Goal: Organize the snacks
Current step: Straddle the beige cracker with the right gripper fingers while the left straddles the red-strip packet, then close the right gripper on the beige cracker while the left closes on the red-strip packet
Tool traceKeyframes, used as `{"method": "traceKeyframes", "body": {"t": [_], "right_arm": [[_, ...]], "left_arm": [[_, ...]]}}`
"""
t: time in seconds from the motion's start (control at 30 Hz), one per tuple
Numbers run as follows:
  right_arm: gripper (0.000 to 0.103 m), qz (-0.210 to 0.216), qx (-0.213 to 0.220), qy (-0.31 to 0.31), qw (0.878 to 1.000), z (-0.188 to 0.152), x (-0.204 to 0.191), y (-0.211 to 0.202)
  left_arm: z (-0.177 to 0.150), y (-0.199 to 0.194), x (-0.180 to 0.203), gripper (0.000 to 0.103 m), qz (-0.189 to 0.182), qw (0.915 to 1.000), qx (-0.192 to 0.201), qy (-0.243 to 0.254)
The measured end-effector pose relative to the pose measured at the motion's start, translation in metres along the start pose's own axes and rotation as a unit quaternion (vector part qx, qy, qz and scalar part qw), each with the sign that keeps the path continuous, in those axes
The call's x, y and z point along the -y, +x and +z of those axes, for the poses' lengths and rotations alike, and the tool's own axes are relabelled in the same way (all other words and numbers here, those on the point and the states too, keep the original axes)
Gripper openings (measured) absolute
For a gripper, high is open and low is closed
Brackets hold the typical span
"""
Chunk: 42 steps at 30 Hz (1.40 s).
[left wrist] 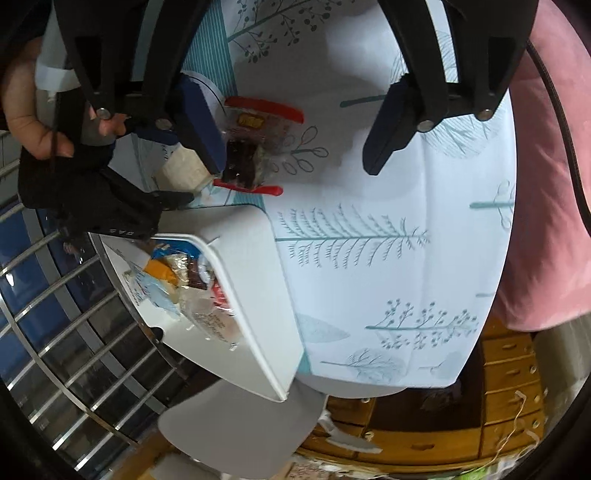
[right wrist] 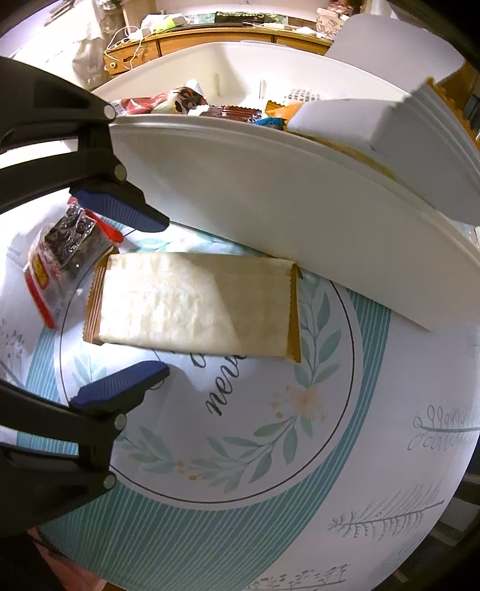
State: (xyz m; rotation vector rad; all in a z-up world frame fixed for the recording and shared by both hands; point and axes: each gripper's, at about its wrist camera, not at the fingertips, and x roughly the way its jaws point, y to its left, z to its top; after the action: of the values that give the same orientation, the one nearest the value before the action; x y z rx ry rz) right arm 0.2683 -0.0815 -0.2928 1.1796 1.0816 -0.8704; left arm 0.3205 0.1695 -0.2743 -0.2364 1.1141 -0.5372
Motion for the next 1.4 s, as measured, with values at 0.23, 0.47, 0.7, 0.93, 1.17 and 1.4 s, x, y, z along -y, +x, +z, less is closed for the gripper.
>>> {"method": "traceKeyframes", "body": {"t": [0.23,0.47,0.7,0.93,1.17,1.4], "right_arm": [[0.071,-0.014,0.002,-0.032,0.999,-0.003,-0.005,-0.005],[0.071,-0.041,-0.001,-0.071,0.997,-0.008,-0.02,-0.003],[0.065,-0.077,-0.006,-0.114,0.99,-0.017,-0.038,-0.004],[0.058,-0.083,-0.009,-0.144,0.986,-0.016,-0.049,-0.008],[0.058,-0.061,-0.028,-0.156,0.985,-0.004,-0.042,-0.007],[0.054,-0.043,-0.044,-0.17,0.984,0.01,-0.029,-0.011]], "left_arm": [[0.004,0.016,0.017,0.078,-0.009,0.9987,-0.043,0.024],[0.006,0.043,0.028,0.077,0.008,0.9947,-0.098,0.032],[0.007,0.06,0.04,0.075,0.017,0.9913,-0.126,0.034],[0.009,0.08,0.047,0.069,0.038,0.988,-0.147,0.029],[0.012,0.089,0.061,0.059,0.065,0.9859,-0.148,0.041],[0.017,0.098,0.076,0.048,0.07,0.9864,-0.145,0.037]]}}
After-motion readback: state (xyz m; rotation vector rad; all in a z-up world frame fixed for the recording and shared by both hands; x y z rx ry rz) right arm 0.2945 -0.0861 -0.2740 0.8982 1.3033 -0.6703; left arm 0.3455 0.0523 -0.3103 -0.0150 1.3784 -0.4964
